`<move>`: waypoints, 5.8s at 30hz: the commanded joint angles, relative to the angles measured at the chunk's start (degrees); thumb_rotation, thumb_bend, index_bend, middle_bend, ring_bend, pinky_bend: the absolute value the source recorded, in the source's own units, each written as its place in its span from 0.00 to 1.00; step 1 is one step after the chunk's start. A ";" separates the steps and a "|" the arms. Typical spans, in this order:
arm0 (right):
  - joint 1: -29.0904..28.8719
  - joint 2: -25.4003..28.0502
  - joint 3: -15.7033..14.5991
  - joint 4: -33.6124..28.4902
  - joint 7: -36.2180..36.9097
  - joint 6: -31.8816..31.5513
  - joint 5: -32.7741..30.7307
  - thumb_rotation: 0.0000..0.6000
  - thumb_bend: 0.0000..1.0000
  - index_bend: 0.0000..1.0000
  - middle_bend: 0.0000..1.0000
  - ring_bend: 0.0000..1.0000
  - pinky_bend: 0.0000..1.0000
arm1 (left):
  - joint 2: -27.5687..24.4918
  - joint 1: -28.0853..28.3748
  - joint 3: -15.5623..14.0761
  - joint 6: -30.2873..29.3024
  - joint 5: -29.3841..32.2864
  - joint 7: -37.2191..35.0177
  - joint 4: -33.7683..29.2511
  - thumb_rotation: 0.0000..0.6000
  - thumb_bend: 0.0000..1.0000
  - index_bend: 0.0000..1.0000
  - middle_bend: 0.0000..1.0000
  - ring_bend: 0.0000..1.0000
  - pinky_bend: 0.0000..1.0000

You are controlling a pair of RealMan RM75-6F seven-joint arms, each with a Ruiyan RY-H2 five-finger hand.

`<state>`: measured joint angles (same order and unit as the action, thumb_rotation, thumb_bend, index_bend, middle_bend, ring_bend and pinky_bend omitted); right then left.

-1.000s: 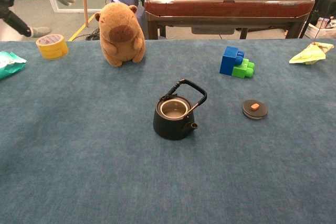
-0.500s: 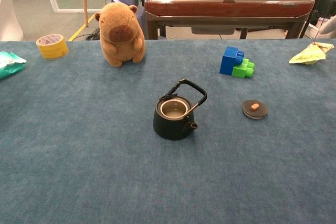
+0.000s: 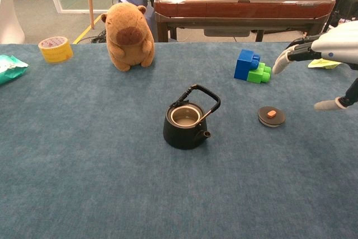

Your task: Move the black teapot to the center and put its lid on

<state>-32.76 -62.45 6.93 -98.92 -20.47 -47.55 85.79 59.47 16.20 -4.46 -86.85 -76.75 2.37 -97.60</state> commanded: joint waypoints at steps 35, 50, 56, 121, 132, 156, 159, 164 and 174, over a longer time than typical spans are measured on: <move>-8.97 -20.82 -3.06 23.20 -11.25 3.88 -15.17 1.00 0.25 0.26 0.05 0.00 0.00 | 2.55 -6.90 4.43 2.30 -3.04 -4.24 3.14 1.00 0.38 0.11 0.10 0.01 0.03; -10.42 -23.09 -3.91 26.17 -10.99 4.49 -16.11 1.00 0.25 0.29 0.06 0.00 0.00 | 2.50 -7.90 5.79 3.14 -3.42 -4.92 3.53 1.00 0.38 0.12 0.10 0.01 0.03; -10.78 -23.17 -4.32 26.16 -10.76 4.86 -16.36 1.00 0.27 0.29 0.06 0.00 0.00 | 2.52 -8.16 6.15 3.51 -3.52 -5.07 3.73 1.00 0.38 0.12 0.09 0.01 0.03; -29.63 -23.16 -1.64 7.91 -25.27 4.16 -29.67 1.00 0.29 0.43 0.14 0.00 0.00 | 1.36 -9.24 7.51 4.74 -5.34 -4.18 1.90 1.00 0.38 0.12 0.09 0.01 0.03; -31.38 -24.73 -3.43 9.33 -26.53 3.67 -30.90 1.00 0.29 0.43 0.14 0.00 0.00 | 1.41 -9.53 7.37 5.03 -5.35 -5.69 2.78 1.00 0.38 0.12 0.09 0.01 0.03; -33.27 -23.79 -5.35 7.95 -26.44 2.93 -33.29 1.00 0.30 0.24 0.10 0.00 0.00 | 1.38 -9.80 7.39 4.69 -6.07 -6.62 2.96 1.00 0.38 0.12 0.09 0.01 0.03; -33.22 -23.16 -4.94 7.09 -25.49 2.37 -32.62 1.00 0.30 0.23 0.10 0.00 0.00 | 1.36 -9.89 7.35 4.67 -6.06 -6.75 3.12 1.00 0.38 0.12 0.09 0.01 0.03; -32.30 -19.82 -3.91 3.29 -23.64 -0.15 -30.64 1.00 0.30 0.23 0.10 0.00 0.00 | 1.39 -9.88 7.45 4.66 -6.05 -6.95 3.43 1.00 0.38 0.12 0.09 0.01 0.03; -22.52 -10.22 -4.55 -4.52 -17.67 -13.40 -26.23 1.00 0.30 0.23 0.11 0.00 0.00 | 1.65 -9.77 8.11 4.03 -6.03 -7.03 4.22 1.00 0.38 0.12 0.09 0.01 0.03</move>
<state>-58.13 -74.50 2.99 -101.69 -39.68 -57.77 58.23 61.10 6.43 3.62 -82.79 -82.81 -4.66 -93.41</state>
